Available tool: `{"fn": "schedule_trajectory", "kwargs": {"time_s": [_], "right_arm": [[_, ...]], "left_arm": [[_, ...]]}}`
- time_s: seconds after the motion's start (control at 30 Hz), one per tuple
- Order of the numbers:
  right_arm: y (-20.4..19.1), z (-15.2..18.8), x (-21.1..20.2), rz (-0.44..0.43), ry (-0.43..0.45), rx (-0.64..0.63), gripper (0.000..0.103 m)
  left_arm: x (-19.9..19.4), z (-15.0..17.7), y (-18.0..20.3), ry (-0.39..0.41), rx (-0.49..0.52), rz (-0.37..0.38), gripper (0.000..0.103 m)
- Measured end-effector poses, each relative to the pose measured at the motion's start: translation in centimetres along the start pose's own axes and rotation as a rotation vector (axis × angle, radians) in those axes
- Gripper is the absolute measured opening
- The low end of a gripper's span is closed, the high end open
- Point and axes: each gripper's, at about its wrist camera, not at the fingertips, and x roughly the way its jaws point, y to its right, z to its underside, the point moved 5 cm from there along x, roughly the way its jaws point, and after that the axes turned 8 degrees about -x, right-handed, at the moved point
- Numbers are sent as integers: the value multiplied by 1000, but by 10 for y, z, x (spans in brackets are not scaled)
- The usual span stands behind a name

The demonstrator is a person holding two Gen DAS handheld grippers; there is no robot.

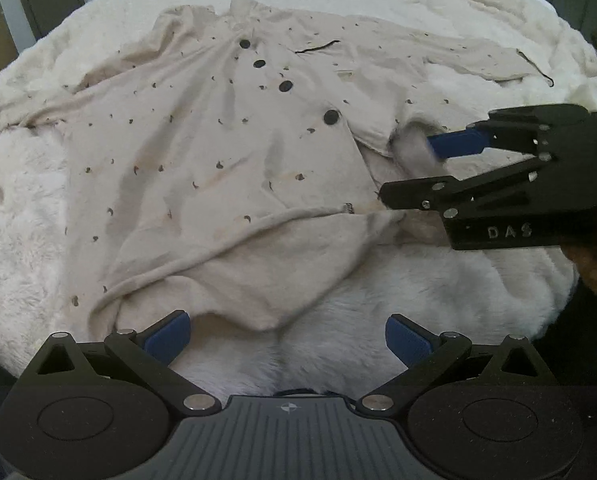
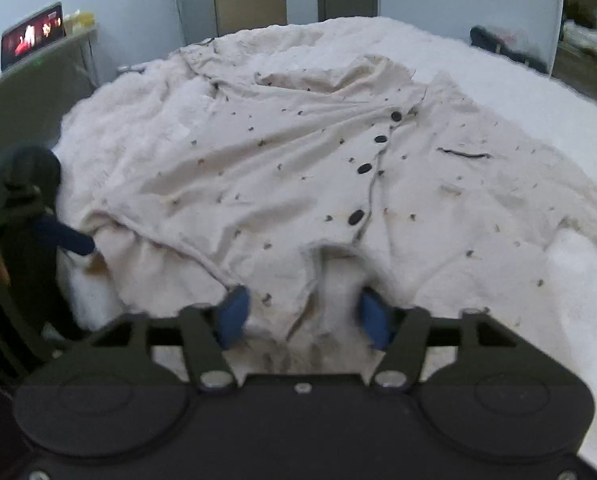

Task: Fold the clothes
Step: 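Pull the shirt front flat with the right gripper and open it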

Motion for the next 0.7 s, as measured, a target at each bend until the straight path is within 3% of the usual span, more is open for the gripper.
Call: {"fn": "schedule_trajectory", "kwargs": {"time_s": [0.13,0.4,0.6,0.7], "right_arm": [[9,12,-28,-53,29,112,58],[1,43,-51,-68,-80,148,58],[6,58,-35,-151,-85,394,58],[11,59,-38,-87,-66,392,58]], "left_arm": [[1,2,-9,-6,-46,25,103],[8,5,-8,-28,-98,82,103],[2,6,-3,-10,-65,80,103],[0,2,-7,5,-67,75,103]]}}
